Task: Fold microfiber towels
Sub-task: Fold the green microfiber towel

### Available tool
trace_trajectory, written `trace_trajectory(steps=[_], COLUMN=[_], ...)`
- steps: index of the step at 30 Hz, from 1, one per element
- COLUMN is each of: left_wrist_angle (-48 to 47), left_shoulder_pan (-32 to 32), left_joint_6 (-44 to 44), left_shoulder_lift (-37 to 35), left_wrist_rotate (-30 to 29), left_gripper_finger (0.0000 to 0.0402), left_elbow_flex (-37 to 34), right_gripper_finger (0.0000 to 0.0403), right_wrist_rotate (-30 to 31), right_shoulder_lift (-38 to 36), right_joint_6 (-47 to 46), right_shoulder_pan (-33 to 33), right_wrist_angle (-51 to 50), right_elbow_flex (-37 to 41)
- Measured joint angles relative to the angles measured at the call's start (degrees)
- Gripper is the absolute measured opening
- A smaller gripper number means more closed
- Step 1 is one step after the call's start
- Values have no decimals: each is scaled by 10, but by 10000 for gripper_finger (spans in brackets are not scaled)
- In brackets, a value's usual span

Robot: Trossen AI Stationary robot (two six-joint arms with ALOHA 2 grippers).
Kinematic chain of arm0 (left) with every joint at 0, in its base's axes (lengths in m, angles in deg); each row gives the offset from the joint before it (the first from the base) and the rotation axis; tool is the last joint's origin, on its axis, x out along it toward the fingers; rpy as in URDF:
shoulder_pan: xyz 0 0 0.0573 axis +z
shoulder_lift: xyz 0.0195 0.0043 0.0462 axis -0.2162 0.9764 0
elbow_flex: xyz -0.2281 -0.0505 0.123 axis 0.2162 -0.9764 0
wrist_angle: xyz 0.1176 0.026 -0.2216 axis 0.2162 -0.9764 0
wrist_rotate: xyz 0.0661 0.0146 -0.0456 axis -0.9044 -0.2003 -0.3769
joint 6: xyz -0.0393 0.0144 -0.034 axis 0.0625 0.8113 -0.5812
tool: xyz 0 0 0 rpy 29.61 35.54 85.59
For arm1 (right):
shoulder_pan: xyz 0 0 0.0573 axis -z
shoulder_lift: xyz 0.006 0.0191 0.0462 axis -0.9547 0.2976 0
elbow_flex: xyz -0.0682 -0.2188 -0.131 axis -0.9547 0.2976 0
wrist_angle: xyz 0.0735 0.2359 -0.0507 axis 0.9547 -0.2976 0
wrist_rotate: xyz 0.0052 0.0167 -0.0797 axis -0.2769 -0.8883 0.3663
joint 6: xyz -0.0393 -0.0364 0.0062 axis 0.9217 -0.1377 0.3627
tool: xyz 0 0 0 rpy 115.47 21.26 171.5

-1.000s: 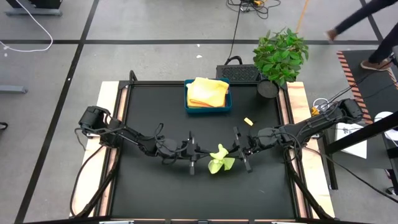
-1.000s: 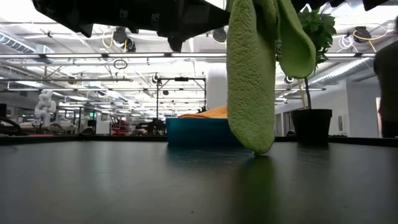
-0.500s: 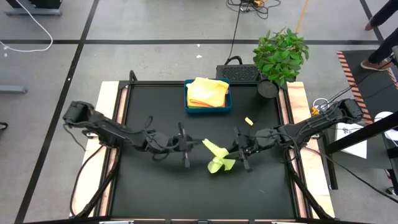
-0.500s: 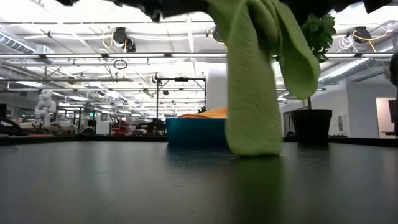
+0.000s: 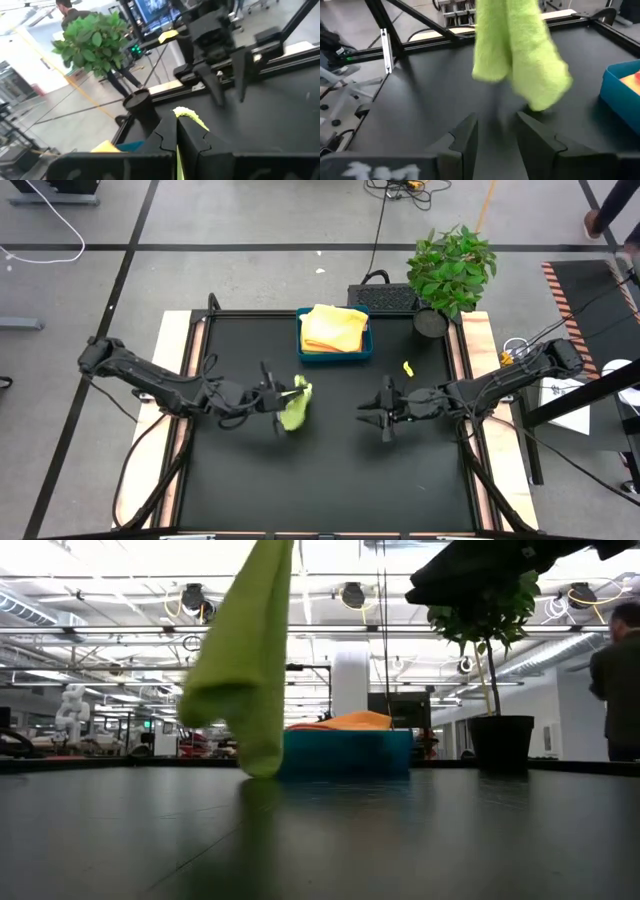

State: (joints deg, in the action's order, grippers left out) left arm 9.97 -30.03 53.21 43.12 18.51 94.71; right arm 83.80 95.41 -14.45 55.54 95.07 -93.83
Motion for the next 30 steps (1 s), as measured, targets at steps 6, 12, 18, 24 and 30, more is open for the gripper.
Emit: trace_trajectory(steps=[6,12,18,24,30], left_wrist_angle=[-5,-39,-138,-244,-236], left_shoulder_pan=[0,-32,-52,-49,-55], left_joint_6=[8,83,137,124,160], left_shoulder_lift=[-1,-5,-5,3,4], left_wrist_rotate=[-6,21,172,254,256], left_gripper_finger=[1,0,0,0,1], left_elbow_flex=[0,44,66,66,66], right_gripper_finger=[123,123,124,136,155], right_wrist_rotate=[11,11,10,8,-84], right_shoulder_lift=[54,102,105,105,124], right_joint_6=[24,46,102,119,88], right_shoulder_pan=[-2,-2,-2,1,18], right_wrist_angle=[36,62,112,127,199], right_elbow_flex=[0,0,0,0,0])
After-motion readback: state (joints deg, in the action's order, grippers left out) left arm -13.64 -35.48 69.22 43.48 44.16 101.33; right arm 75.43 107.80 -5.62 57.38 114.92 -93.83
